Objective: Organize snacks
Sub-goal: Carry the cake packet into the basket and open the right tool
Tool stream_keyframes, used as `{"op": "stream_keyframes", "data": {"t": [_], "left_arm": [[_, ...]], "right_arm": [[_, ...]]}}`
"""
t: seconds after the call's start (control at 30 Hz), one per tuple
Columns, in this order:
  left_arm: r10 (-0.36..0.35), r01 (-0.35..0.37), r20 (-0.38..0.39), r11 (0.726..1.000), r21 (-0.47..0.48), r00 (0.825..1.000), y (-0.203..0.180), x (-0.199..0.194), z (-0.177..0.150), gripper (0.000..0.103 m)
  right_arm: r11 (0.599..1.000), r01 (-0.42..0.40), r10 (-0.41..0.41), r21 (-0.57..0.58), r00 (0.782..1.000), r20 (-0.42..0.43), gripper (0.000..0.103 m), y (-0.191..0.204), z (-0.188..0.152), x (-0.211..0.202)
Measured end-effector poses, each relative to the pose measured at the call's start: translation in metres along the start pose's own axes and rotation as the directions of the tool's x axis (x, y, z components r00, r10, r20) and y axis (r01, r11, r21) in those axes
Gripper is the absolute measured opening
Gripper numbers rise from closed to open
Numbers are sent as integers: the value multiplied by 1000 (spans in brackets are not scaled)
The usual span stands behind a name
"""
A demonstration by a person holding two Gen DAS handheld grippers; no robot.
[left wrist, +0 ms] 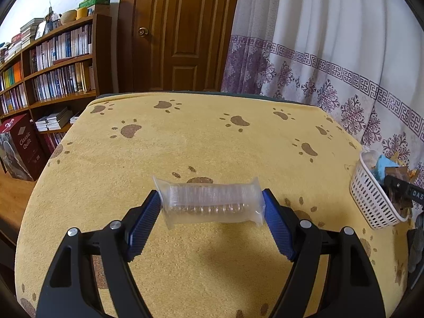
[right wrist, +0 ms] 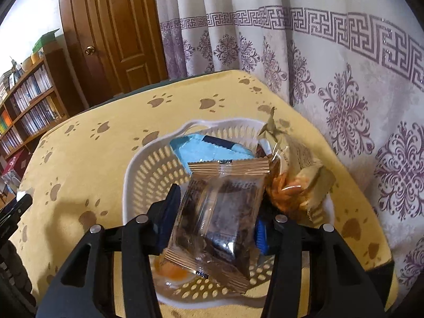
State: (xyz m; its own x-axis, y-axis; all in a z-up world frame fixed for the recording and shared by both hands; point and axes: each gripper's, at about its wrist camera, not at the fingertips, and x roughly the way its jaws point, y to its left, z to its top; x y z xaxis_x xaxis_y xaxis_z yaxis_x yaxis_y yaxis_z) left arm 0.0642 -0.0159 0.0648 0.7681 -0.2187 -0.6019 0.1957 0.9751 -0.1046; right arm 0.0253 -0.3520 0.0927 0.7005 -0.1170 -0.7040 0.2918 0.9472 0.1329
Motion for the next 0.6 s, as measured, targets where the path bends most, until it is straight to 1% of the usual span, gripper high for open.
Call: {"op": "stream_keyframes", "data": {"t": [0.07, 0.17, 0.2, 0.23, 0.27, 0.53, 0.6], "left_arm": [[-2, 2, 0, 1000, 2, 1000, -1, 0, 0, 77], [-5, 5, 2, 1000, 7, 1000, -2, -1, -1, 77], [-6, 6, 3, 1000, 7, 1000, -3, -2, -1, 77], [-7, 7, 4, 1000, 8, 1000, -3, -2, -1, 77], [-7, 7, 4, 1000, 8, 1000, -3, -2, -1, 77], [-12, 11, 4, 1000, 14, 1000, -6, -3, -1, 77], [-14, 14, 3, 1000, 14, 1000, -7, -3, -1, 77]], "right_arm": [[1000, 4, -4, 4, 1000, 5, 50, -2, 2, 0], [999, -33, 32, 29, 999, 11, 53, -5, 2, -5], [998, -46, 46, 35, 999, 25, 54, -5, 2, -9], [998, -55, 54, 41, 998, 38, 59, -6, 2, -14], [997, -61, 59, 45, 997, 48, 61, -6, 1, -18], [995, -81, 72, 60, 988, 139, 62, -6, -2, -57], [996, -70, 59, 60, 986, 157, 62, -6, -5, -66]]}}
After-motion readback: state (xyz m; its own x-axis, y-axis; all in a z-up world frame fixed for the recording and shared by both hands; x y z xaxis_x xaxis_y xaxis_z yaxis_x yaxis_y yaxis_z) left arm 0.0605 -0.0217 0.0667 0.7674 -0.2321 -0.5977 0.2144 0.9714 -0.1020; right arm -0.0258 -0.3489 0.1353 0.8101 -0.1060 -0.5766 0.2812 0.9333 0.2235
